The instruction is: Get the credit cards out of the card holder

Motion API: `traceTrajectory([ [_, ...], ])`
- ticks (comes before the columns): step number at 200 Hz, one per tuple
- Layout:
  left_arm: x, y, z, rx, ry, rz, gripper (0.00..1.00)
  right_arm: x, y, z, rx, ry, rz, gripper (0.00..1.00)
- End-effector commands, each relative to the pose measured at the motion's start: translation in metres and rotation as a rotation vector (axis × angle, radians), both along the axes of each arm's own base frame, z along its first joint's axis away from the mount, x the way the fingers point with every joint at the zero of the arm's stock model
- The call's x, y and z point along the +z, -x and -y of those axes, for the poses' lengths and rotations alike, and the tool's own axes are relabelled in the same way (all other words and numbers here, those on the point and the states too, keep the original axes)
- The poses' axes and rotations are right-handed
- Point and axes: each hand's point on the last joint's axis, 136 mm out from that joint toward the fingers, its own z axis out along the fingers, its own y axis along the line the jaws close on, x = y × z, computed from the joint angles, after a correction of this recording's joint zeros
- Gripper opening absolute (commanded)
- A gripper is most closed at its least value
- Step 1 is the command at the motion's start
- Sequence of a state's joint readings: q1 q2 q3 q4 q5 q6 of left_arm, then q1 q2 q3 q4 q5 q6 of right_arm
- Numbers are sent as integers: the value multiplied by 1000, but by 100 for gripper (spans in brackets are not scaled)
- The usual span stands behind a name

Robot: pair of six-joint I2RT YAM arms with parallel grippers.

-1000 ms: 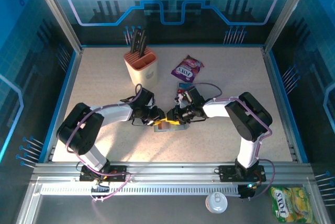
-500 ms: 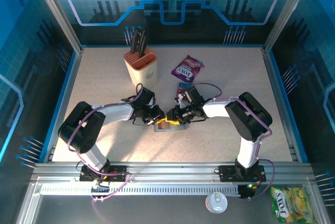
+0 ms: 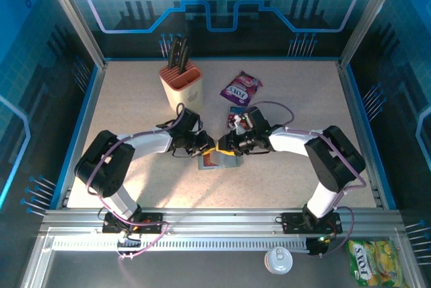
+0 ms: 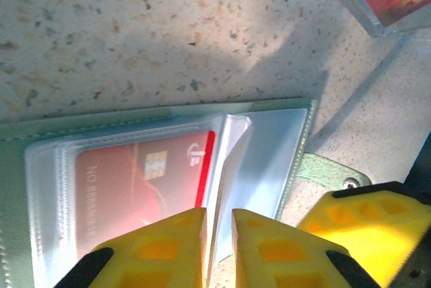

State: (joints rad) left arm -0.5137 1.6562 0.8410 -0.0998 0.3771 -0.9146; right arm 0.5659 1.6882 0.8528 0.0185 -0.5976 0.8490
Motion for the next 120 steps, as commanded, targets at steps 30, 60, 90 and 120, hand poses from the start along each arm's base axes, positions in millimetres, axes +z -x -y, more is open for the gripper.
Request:
traceTrajectory([
  [30, 15, 4, 18, -70, 45, 9, 19, 20, -10, 21, -28, 28, 54, 36],
  [60, 18, 4, 30, -93, 47, 13, 17, 20, -12, 30, -46, 30, 55, 36],
  [90, 19, 5, 37, -108, 36, 20, 17, 19, -11, 35, -57, 32, 55, 36],
  [120, 16, 4, 42, -115, 34, 13, 17, 19, -12, 40, -65, 29, 50, 36],
])
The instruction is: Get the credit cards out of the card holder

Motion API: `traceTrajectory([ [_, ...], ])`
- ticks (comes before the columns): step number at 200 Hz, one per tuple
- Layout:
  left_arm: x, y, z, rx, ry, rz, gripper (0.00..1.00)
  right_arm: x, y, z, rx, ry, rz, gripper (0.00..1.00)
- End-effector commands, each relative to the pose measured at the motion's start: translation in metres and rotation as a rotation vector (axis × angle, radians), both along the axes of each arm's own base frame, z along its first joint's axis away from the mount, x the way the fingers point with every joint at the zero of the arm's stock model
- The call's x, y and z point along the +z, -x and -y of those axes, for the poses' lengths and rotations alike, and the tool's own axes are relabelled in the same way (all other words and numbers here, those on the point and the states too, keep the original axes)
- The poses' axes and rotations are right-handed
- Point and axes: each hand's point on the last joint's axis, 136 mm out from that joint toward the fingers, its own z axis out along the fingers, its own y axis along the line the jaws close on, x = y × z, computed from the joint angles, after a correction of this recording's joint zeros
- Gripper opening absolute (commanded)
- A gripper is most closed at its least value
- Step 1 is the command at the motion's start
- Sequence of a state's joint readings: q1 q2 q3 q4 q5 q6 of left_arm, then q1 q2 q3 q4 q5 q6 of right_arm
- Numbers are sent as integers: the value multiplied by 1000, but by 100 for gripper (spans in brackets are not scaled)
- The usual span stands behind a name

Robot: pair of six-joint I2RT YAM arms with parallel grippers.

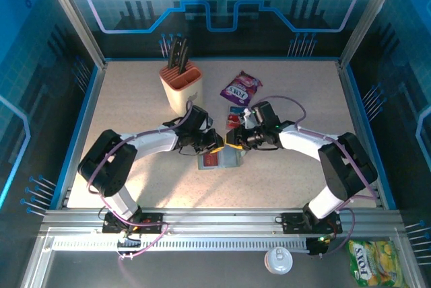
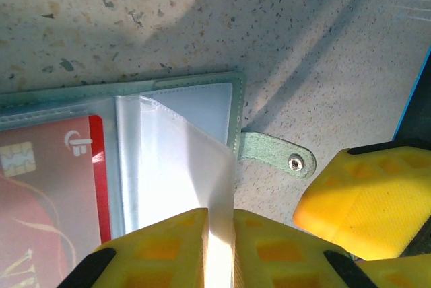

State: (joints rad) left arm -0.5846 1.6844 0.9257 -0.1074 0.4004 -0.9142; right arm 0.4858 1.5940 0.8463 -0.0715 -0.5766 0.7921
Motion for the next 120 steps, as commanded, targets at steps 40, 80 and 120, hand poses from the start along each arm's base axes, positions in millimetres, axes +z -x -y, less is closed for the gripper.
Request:
traceTrajectory([
  [40, -6, -1, 21, -54, -1, -23, 18, 2, 3, 18, -21, 13, 1, 37],
  [80, -11, -4, 31, -69, 5, -35, 25, 3, 6, 23, -28, 11, -9, 37],
  [120, -11, -9, 34, -70, 10, -27, 26, -1, 10, 21, -27, 5, -30, 37],
])
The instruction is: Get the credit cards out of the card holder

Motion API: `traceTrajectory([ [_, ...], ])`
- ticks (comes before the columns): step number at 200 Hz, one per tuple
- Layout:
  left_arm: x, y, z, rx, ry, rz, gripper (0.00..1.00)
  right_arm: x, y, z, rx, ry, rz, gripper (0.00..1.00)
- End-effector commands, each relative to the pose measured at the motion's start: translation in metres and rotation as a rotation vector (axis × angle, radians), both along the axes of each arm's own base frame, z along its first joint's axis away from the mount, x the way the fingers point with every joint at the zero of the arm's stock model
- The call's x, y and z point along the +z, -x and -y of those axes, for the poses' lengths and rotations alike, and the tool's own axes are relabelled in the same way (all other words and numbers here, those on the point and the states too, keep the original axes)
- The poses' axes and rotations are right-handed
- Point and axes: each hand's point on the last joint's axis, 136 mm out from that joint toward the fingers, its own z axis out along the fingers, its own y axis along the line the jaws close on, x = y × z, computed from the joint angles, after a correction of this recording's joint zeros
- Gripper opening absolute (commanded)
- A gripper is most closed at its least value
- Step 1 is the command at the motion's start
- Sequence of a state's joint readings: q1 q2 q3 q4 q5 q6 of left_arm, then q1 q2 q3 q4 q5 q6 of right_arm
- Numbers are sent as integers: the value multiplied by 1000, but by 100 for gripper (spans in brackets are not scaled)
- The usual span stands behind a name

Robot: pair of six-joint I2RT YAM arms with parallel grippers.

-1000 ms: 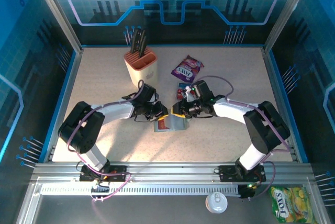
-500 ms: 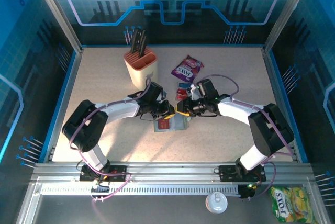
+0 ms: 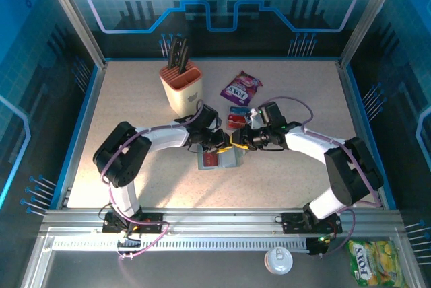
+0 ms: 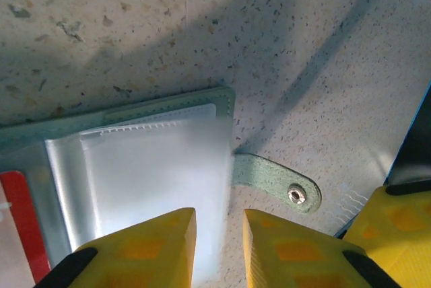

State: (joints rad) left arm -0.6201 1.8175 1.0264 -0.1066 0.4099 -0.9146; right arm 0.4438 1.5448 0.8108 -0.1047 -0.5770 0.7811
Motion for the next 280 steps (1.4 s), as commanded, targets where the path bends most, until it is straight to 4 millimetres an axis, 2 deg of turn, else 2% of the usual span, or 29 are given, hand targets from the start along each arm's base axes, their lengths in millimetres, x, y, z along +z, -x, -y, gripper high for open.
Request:
traceTrajectory([
  [1, 6, -1, 9, -28, 21, 3, 26, -1, 8, 3, 8, -4, -21, 37],
  [42, 5, 0, 6, -35, 16, 0, 26, -5, 8, 0, 11, 1, -34, 38],
  [76, 7, 0, -4, -23, 13, 6, 26, -7, 7, -9, 21, 7, -35, 38],
  [130, 11, 3, -32, 13, 5, 10, 26, -13, 7, -31, 58, 21, -44, 38],
  [149, 14, 6, -44, 31, 2, 18, 26, -22, 12, -38, 73, 31, -62, 38],
  [155, 14, 8, -47, 35, -2, 18, 26, -15, 6, -45, 78, 19, -43, 38],
  [223, 15, 32, -92, 147, -52, 43, 25, -19, 1, -86, 166, -12, -70, 37],
  [253, 15, 41, -103, 175, -55, 46, 25, -24, 1, -96, 193, -13, -77, 37],
  [280, 13, 44, -104, 173, -59, 40, 25, -26, 1, -98, 198, -6, -74, 37],
])
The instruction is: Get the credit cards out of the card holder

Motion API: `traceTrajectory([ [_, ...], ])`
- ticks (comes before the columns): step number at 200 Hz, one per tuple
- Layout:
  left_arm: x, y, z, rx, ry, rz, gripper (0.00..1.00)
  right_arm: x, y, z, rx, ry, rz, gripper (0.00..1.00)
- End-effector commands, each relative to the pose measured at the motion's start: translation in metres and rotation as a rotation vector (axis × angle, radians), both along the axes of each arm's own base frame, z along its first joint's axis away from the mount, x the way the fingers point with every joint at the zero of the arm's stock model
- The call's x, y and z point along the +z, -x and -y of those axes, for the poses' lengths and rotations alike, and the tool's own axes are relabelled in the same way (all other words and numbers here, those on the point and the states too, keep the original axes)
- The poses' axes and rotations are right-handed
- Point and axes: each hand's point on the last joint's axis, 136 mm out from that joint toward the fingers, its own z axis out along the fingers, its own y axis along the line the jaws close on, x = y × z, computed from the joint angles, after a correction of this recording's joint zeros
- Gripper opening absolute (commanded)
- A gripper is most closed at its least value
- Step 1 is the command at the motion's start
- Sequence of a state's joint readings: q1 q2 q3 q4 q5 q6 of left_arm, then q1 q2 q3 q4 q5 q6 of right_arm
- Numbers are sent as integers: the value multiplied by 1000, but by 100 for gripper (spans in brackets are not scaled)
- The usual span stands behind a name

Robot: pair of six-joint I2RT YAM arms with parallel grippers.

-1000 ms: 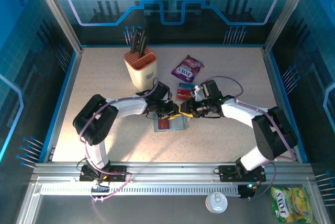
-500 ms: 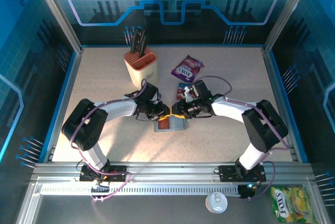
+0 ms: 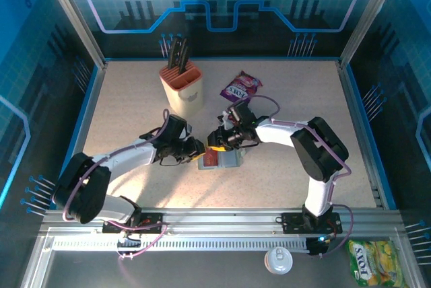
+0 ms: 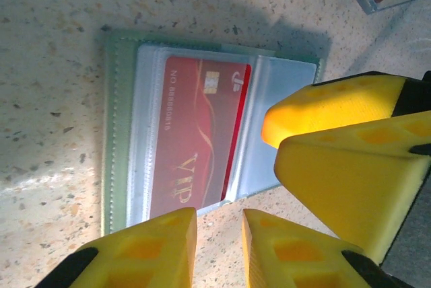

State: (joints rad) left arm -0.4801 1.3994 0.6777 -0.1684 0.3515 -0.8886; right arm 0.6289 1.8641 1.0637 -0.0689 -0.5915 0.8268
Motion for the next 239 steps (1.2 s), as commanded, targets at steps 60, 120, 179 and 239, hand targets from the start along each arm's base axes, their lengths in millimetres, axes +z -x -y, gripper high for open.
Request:
traceTrajectory([
  [60, -8, -12, 5, 2, -4, -13, 22, -5, 12, 3, 18, 39, -9, 37],
  [120, -21, -16, 10, -17, -7, -37, 16, -14, 17, 10, 9, 65, -23, 37],
  [179, -36, -13, 8, -25, -26, -68, 11, -21, 21, 14, 12, 84, -32, 37],
  [239, -49, -4, 0, -26, -73, -100, 8, -22, 21, 16, 10, 94, -34, 37],
])
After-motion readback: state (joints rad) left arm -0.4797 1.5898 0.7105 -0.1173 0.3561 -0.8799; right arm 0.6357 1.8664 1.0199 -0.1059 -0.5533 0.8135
